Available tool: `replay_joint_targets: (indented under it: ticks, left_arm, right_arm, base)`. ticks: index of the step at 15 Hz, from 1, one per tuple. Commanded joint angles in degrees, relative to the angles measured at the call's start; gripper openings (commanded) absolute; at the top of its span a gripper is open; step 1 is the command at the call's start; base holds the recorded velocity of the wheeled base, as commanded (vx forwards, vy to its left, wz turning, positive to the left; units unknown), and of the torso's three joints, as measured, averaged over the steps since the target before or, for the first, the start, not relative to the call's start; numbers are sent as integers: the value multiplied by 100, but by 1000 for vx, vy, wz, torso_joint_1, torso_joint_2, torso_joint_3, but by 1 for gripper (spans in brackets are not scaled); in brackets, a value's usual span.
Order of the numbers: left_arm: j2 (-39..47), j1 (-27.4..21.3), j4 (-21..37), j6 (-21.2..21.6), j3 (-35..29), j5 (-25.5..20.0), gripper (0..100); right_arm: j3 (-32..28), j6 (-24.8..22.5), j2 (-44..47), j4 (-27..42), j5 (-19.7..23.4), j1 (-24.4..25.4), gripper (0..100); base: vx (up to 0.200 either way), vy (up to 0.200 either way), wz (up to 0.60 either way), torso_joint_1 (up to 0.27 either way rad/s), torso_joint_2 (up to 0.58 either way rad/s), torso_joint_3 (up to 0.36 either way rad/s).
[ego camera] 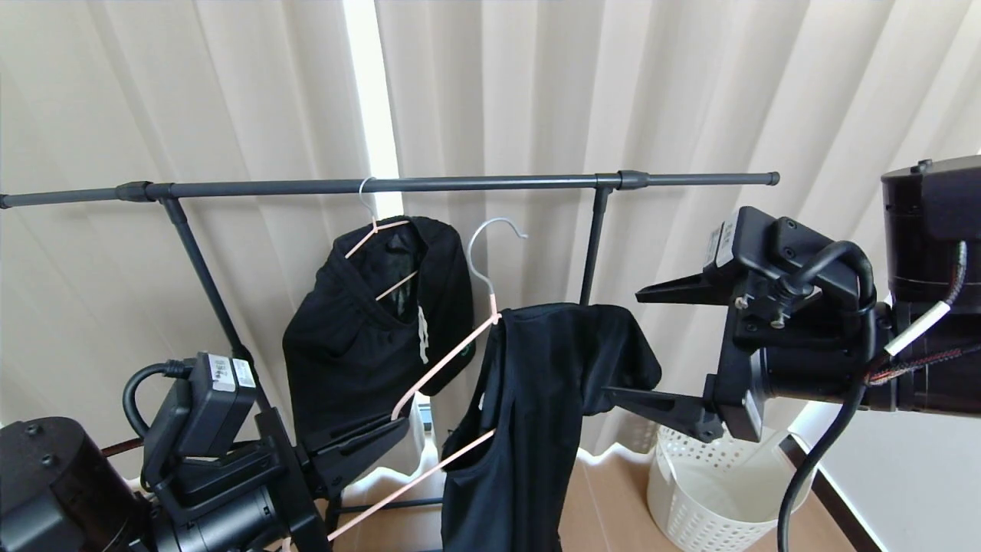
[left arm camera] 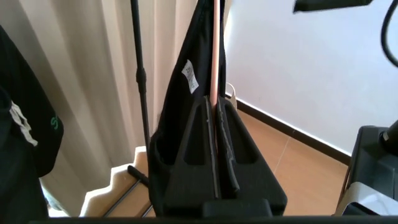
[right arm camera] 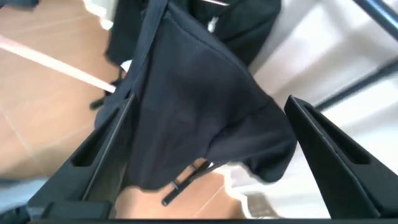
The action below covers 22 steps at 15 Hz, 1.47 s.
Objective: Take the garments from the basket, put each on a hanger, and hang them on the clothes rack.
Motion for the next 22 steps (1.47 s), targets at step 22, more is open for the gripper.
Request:
replay_joint_targets:
  ticks: [22]
  left_arm:
    - [-498, -96, 3, 446, 424, -864, 0]
  right_arm:
    - [-3120, -2982, 2116, 4204, 3293, -884, 100]
  base:
    - [0, 0, 0, 0, 0, 0]
